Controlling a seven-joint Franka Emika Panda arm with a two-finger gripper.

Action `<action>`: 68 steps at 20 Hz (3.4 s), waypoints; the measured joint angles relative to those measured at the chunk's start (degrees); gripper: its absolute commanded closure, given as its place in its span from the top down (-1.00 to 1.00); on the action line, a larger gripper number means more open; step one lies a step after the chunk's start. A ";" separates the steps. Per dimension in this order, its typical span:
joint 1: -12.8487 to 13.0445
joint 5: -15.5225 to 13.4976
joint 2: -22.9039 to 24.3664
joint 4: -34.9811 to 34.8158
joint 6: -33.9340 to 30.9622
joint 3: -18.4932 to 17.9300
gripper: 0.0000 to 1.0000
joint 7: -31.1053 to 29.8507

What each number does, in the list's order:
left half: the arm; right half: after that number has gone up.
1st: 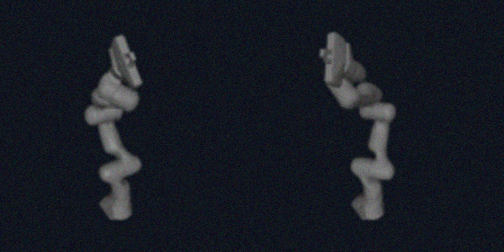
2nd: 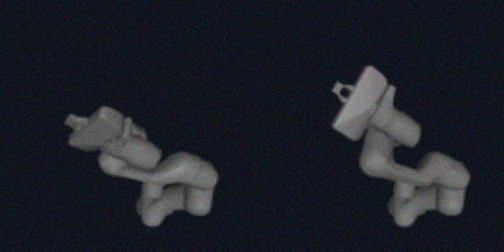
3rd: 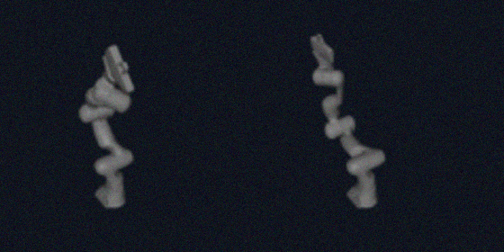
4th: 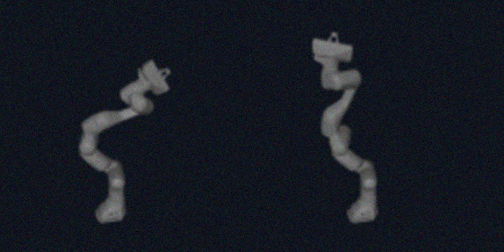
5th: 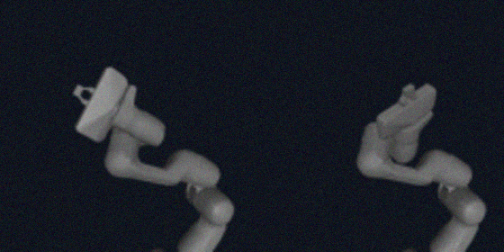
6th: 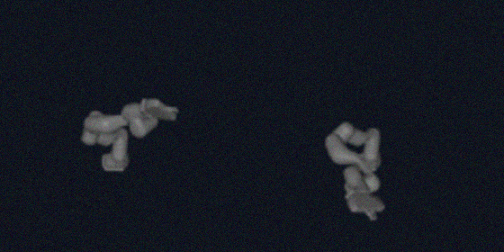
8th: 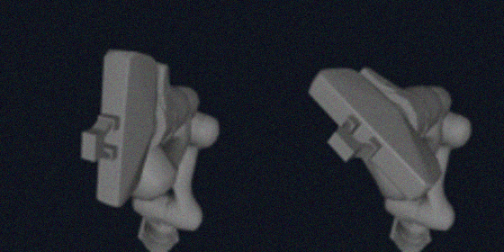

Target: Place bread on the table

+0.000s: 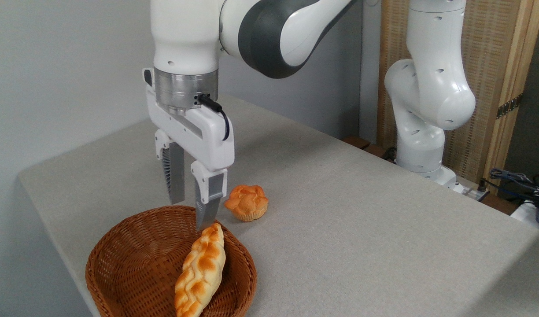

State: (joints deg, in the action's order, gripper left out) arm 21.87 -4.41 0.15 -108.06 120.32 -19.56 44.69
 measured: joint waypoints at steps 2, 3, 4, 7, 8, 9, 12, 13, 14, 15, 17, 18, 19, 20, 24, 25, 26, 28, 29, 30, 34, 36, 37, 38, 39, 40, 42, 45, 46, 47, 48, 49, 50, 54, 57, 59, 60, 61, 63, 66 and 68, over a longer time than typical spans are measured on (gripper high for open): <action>-0.01 0.00 -0.87 0.00 1.47 -0.01 1.00 0.00; -0.02 0.00 -1.53 -0.01 2.38 -0.01 1.00 0.00; -0.02 0.00 -1.87 -0.01 2.81 -0.01 1.00 0.00; -0.02 0.00 -3.18 -0.01 4.27 -0.10 1.00 0.00; -0.02 0.00 -3.40 -0.01 4.52 -0.11 1.00 0.00; -0.02 0.00 -3.75 -0.01 4.94 -0.15 1.00 0.00; -0.03 0.00 -4.36 0.00 5.42 -0.41 1.00 0.00; -0.03 0.00 -4.44 0.01 5.42 -0.88 1.00 -0.11; -0.04 0.00 -4.46 0.01 5.42 -1.23 1.00 -0.17; -0.07 0.00 -4.50 -0.01 5.42 -1.92 1.00 -0.49; -0.14 0.00 -4.69 -0.33 5.36 -2.76 1.00 -2.55; -0.17 0.00 -4.82 -0.46 5.36 -2.80 1.00 -3.18; -0.19 0.00 -5.18 -0.67 5.36 -2.81 1.00 -4.20; -0.21 0.00 -5.62 -0.79 5.36 -2.87 1.00 -4.98; -0.26 0.01 -7.13 -1.32 5.35 -3.54 1.00 -5.49; -0.26 0.01 -7.65 -1.47 5.35 -3.63 1.00 -5.49; -0.26 0.01 -7.91 -1.52 5.35 -3.64 1.00 -5.49; -0.20 0.01 -8.68 -1.55 5.36 -3.60 1.00 -5.49; -0.13 0.01 -9.11 -1.55 5.37 -3.52 1.00 -5.49; 0.00 0.01 -9.43 -1.55 5.38 -3.47 0.92 -5.49; 0.42 0.01 -9.92 -1.47 5.43 -3.37 -0.44 -5.50; 0.48 0.01 -9.93 -1.43 5.43 -3.37 -0.45 -5.50; 0.49 0.01 -9.93 -1.41 5.43 -3.37 -0.44 -5.50; 0.50 0.01 -9.93 -1.40 5.43 -3.37 -0.44 -5.50; 0.52 0.01 -9.93 -1.40 5.43 -3.36 -0.43 -5.50; 0.53 0.01 -9.93 -1.40 5.43 -3.35 -0.43 -5.50; 0.55 0.01 -9.93 -1.40 5.43 -3.34 -0.42 -5.50; 0.61 0.01 -9.93 -1.39 5.43 -3.31 -0.42 -5.50; 0.65 0.01 -9.93 -1.37 5.43 -3.30 -0.42 -5.50; 0.71 0.01 -9.93 -1.34 5.43 -3.30 -0.42 -5.50; 0.75 0.01 -9.93 -1.32 5.43 -3.30 -0.42 -5.50; 0.77 0.01 -9.93 -1.30 5.43 -3.29 -0.42 -5.50; 0.78 0.01 -9.93 -1.29 5.43 -3.28 -0.42 -5.50; 0.80 0.01 -9.91 -1.11 5.43 -3.27 -0.42 -5.50; 0.81 0.01 -9.83 -0.91 5.43 -3.27 -0.41 -5.50; 0.85 0.01 -9.74 -0.77 5.43 -3.15 -0.39 -5.50; 0.88 0.01 -9.65 -0.64 5.43 -3.01 -0.38 -5.50; 0.89 0.01 -9.57 -0.58 5.43 -2.92 -0.34 -5.50; 0.89 0.01 -9.30 -0.38 5.43 -2.74 -0.34 -5.50; 0.89 0.00 -8.35 -0.09 5.44 -2.67 -0.32 -5.50; 0.89 0.00 -7.38 0.04 5.44 -2.67 -0.25 -5.50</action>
State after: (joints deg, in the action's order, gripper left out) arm 22.76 -4.40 -7.23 -108.03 125.76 -22.23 39.19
